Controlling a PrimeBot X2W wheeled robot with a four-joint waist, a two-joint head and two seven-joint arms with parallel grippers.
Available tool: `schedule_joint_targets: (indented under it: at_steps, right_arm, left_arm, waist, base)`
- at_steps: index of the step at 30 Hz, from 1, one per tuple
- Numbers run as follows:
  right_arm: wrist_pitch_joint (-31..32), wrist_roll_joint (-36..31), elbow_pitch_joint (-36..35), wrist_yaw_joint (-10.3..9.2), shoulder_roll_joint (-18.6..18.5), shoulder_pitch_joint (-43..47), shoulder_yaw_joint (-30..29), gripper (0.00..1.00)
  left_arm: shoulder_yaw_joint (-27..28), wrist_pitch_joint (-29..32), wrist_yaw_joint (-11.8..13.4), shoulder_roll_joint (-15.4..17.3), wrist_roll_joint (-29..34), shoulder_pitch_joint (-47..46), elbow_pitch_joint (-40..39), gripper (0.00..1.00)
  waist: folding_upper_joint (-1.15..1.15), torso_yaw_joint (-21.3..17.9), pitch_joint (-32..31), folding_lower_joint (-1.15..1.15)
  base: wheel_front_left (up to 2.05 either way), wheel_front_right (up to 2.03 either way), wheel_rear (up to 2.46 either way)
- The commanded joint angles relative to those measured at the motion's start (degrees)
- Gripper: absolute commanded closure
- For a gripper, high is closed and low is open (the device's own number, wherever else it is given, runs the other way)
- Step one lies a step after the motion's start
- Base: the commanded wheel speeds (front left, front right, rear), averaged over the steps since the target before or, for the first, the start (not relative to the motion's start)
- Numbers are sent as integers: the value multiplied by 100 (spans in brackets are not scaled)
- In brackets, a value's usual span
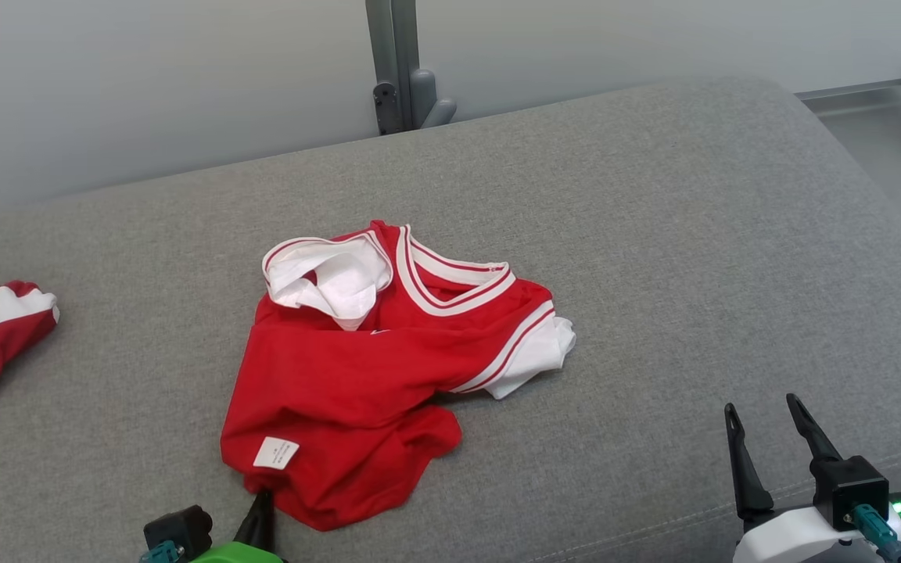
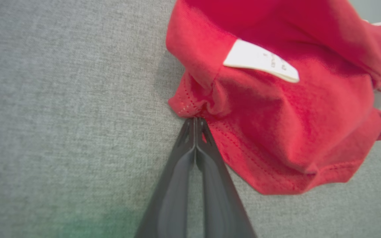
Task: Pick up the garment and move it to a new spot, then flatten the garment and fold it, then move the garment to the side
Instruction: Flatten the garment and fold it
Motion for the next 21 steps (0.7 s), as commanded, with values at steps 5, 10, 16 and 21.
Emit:
schedule_joint_targets:
  at_steps: [5, 10, 16, 21]
  right_arm:
    - [-18, 48, 37, -1, -13, -1, 19, 0]
    - [-18, 101, 58, -1, -14, 39, 28, 0]
    - [-18, 137, 71, -1, -14, 74, 2, 0]
    - [-18, 172, 75, -1, -14, 120, -9, 0]
  left_arm:
    - [-25, 19, -18, -22, 5, -8, -90, 100]
    - [65, 16, -23, 9, 18, 63, -369, 100]
    - [215, 14, -24, 81, 60, 199, -776, 100]
    - [405, 14, -23, 212, 96, 387, -1049, 100]
  waist:
    - [44, 120, -9, 0]
    - [44, 234, -35, 0]
    - [44, 392, -88, 0]
    - [44, 544, -148, 0]
  base:
    - [0, 0, 0]
    - [0, 0, 0]
    - [0, 0, 0]
    - [0, 0, 0]
